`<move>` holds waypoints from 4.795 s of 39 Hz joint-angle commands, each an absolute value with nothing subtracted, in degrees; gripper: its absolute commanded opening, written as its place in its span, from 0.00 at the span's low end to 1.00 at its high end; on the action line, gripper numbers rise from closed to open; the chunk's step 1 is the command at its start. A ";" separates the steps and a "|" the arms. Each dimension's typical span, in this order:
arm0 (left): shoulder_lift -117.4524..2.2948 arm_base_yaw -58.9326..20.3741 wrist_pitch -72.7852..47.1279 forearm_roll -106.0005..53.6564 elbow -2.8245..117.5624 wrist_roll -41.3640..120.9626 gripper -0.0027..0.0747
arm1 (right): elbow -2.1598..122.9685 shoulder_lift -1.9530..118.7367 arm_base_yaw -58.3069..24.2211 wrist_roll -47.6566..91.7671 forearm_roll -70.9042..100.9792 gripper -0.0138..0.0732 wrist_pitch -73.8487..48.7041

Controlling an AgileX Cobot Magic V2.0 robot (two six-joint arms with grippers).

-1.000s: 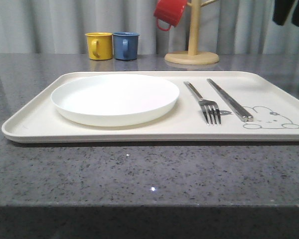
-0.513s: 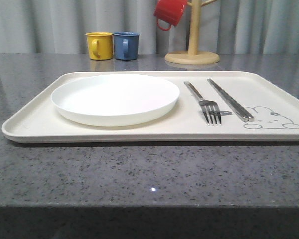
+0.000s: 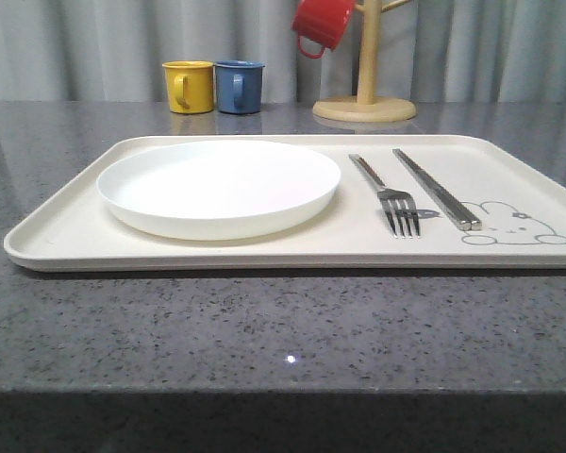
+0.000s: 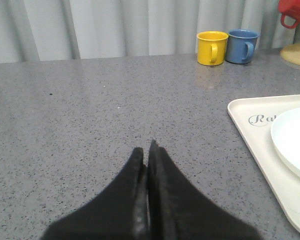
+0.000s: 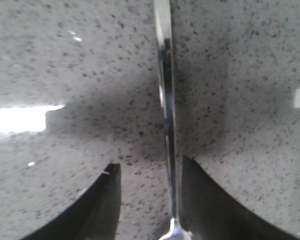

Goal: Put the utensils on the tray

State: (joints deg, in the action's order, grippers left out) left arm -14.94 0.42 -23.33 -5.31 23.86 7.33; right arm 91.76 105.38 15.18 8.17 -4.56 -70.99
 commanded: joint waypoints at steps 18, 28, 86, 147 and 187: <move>-15.53 0.12 -18.68 -5.45 25.36 7.27 0.01 | 93.00 106.83 17.91 9.00 -6.06 0.52 -75.85; -15.53 0.12 -18.68 -5.45 25.36 7.27 0.01 | 93.00 106.87 18.55 9.00 -4.13 0.38 -76.38; -15.53 0.12 -18.68 -5.45 25.33 7.27 0.01 | 95.49 93.20 -11.66 -11.54 0.00 0.13 -76.62; -15.53 0.12 -18.68 -5.45 25.33 7.27 0.01 | 92.76 104.90 -15.51 -14.64 2.65 0.37 -76.62; -15.53 0.12 -18.68 -5.45 25.33 7.27 0.01 | 97.64 86.08 -15.45 -9.93 -6.12 0.03 -76.32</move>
